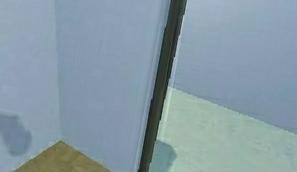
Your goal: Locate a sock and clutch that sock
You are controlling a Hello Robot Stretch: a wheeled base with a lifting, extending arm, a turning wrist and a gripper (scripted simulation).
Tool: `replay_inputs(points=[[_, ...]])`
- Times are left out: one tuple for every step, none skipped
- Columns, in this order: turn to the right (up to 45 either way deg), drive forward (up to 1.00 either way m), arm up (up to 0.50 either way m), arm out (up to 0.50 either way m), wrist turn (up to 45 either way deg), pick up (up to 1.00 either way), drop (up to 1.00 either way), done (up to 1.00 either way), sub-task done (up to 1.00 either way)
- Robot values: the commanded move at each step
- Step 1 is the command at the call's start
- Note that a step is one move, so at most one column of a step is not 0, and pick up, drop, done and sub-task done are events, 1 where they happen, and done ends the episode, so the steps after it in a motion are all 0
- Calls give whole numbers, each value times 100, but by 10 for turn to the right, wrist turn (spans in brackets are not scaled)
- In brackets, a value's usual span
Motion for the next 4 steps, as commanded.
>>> replay_inputs(points=[[180, 0, 0, 0, 0, 0, 0, 0, 0], [0, 100, 0, 0, 0, 0, 0, 0, 0], [90, 0, 0, 0, 0, 0, 0, 0, 0], [0, 15, 0, 0, 0, 0, 0, 0, 0]])
